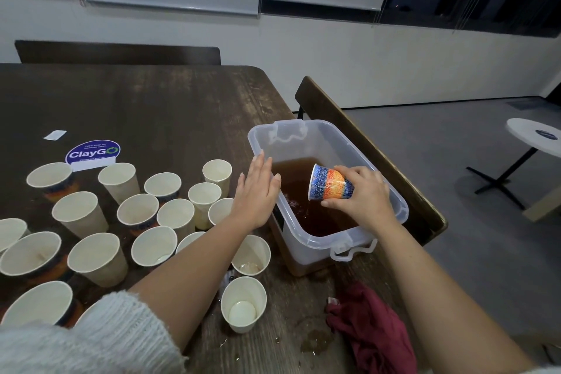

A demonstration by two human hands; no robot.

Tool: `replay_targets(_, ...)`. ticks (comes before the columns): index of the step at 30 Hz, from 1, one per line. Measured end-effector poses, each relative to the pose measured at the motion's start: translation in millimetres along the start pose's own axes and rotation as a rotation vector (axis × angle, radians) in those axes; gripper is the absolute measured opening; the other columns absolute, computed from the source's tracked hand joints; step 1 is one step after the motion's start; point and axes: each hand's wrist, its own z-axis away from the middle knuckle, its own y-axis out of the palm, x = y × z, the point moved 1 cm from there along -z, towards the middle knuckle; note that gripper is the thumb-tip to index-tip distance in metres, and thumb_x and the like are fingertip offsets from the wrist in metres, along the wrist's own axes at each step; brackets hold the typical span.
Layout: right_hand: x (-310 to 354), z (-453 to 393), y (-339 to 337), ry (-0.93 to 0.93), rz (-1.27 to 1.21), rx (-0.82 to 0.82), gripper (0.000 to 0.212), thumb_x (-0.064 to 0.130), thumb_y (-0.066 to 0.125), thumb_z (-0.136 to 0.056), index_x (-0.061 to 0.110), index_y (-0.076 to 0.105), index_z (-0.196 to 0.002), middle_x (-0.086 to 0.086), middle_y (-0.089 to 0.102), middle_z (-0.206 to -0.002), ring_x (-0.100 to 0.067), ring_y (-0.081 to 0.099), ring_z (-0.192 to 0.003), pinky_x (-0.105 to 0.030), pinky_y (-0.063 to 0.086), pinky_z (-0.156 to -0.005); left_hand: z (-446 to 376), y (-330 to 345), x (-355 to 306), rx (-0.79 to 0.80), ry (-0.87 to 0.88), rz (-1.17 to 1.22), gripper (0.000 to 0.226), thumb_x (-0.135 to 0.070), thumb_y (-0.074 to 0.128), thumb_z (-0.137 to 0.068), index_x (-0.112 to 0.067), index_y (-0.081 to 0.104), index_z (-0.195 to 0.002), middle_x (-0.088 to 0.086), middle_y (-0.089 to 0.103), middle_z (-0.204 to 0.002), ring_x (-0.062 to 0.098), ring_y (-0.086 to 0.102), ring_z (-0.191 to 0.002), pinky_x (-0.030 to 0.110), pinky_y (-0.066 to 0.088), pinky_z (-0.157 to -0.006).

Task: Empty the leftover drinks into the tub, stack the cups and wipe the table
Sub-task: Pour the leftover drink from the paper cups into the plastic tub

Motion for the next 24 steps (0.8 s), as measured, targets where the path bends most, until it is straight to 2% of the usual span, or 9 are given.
replay_targets(4,1,-3,0,-0.007,-0.062,-0.003,0.08,0.063,0.071,-0.074,0.034,0.042,-0.142,0.001,0.05,-0.13,-0.02,0.042,-0.123,-0.046,0.028,-0.108,-3,-9,-6,0.066,-0.027,-0.053,0.056,-0.04,0.021,-0.104,-0.019,0.007,-0.154,-0.003,-0.005,-0.162,0.012,-0.007,-0.148,0.043,-0.002,-0.119)
replay_targets(6,7,-3,0,0.011,-0.176,0.004,0.077,0.064,0.071,-0.072,0.034,0.045,-0.139,0.003,0.051,-0.126,-0.019,0.048,-0.119,-0.051,0.035,-0.107,-7,-20,-6,0.124,-0.032,-0.074,0.057,-0.043,0.021,-0.104,-0.019,0.009,-0.154,-0.001,-0.001,-0.162,0.015,-0.006,-0.149,0.045,-0.004,-0.119)
replay_targets(9,28,-2,-5,0.006,-0.436,-0.031,0.075,0.066,0.073,-0.068,0.036,0.048,-0.133,0.01,0.053,-0.119,-0.013,0.054,-0.11,-0.05,0.048,-0.097,-1,-44,-8,0.073,-0.046,0.168,0.058,-0.044,0.027,-0.103,-0.015,0.021,-0.152,0.004,0.018,-0.16,0.019,0.01,-0.149,0.045,0.007,-0.121)
replay_targets(11,54,-2,-9,-0.038,-0.569,-0.035,0.071,0.054,0.077,-0.072,0.032,0.049,-0.133,0.011,0.055,-0.118,-0.01,0.056,-0.108,-0.041,0.052,-0.095,8,-65,-11,0.014,-0.063,0.416,0.058,-0.045,0.033,-0.101,-0.014,0.027,-0.15,0.005,0.028,-0.157,0.02,0.023,-0.145,0.037,0.018,-0.118)
replay_targets(14,111,0,-15,-0.144,-0.71,-0.01,0.059,0.036,0.078,-0.077,0.033,0.048,-0.127,0.022,0.056,-0.109,-0.004,0.058,-0.103,-0.028,0.052,-0.09,28,-108,-9,-0.078,-0.066,0.599,0.056,-0.043,0.038,-0.1,-0.017,0.03,-0.149,0.0,0.033,-0.154,0.014,0.031,-0.14,0.022,0.026,-0.103)
replay_targets(18,200,9,-2,-0.253,-0.886,0.056,0.058,0.029,0.079,-0.075,0.031,0.047,-0.123,0.022,0.057,-0.109,0.006,0.06,-0.097,-0.013,0.052,-0.077,61,-168,20,-0.175,0.004,0.69,0.048,-0.041,0.048,-0.098,-0.025,0.035,-0.141,-0.012,0.045,-0.136,-0.003,0.048,-0.117,0.015,0.043,-0.091)
replay_targets(20,244,18,11,-0.283,-0.95,0.098,0.057,0.024,0.08,-0.076,0.028,0.049,-0.124,0.018,0.06,-0.109,0.012,0.061,-0.092,-0.007,0.048,-0.07,81,-199,42,-0.227,0.028,0.715,0.051,-0.048,0.054,-0.091,-0.027,0.038,-0.134,-0.011,0.05,-0.129,0.001,0.053,-0.114,0.019,0.05,-0.09)
replay_targets(22,302,33,30,-0.32,-0.993,0.166,0.063,0.032,0.081,-0.074,0.027,0.05,-0.128,0.014,0.062,-0.113,0.004,0.062,-0.098,-0.009,0.05,-0.07,112,-237,77,-0.296,0.006,0.703,0.063,-0.052,0.058,-0.084,-0.021,0.04,-0.136,-0.003,0.051,-0.132,0.012,0.053,-0.118,0.022,0.051,-0.092)
replay_targets(24,337,44,44,-0.349,-1.012,0.238,0.072,0.044,0.08,-0.069,0.029,0.048,-0.132,0.013,0.062,-0.118,-0.006,0.061,-0.107,-0.018,0.053,-0.081,135,-263,102,-0.33,0.002,0.662,0.067,-0.052,0.062,-0.081,-0.018,0.042,-0.136,-0.003,0.054,-0.13,0.013,0.054,-0.118,0.021,0.052,-0.091)
